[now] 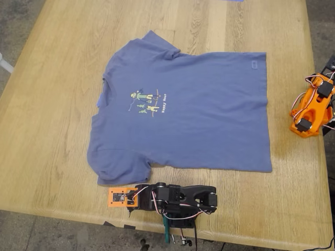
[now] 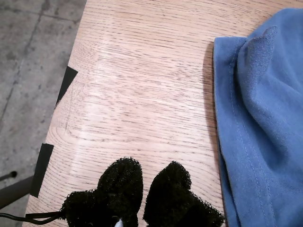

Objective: Fold a T-shirt

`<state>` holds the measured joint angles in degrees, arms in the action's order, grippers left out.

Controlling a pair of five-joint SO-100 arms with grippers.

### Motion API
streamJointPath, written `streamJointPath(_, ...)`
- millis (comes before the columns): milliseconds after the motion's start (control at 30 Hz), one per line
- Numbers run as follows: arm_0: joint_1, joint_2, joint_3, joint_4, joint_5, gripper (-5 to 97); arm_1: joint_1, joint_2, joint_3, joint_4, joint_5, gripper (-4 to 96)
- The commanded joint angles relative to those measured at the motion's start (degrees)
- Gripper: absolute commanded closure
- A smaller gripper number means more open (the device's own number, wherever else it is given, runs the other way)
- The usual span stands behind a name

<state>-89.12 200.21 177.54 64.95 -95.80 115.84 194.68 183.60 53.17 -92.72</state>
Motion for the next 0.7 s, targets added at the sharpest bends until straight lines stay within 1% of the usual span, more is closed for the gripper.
streamJointPath(0,0.79,6.68,-1.85,-0.79,-0.53,85,3.69,0.44,3.34,-0.88,0.09,77.0)
streamJointPath(233,0.88,6.68,-1.85,-0.97,-0.44,85,3.60,0.44,3.34,-0.88,0.26,76.7)
streamJointPath(400,1.76,6.68,-2.72,-4.31,0.00,85,2.64,0.44,2.72,-2.64,0.53,75.3)
streamJointPath(533,3.08,6.59,-5.89,-3.52,-0.18,85,0.00,0.44,-0.35,0.09,0.79,75.2)
streamJointPath(667,4.57,5.80,-11.16,1.41,-0.26,84,-5.54,0.35,-5.98,5.19,1.14,75.2)
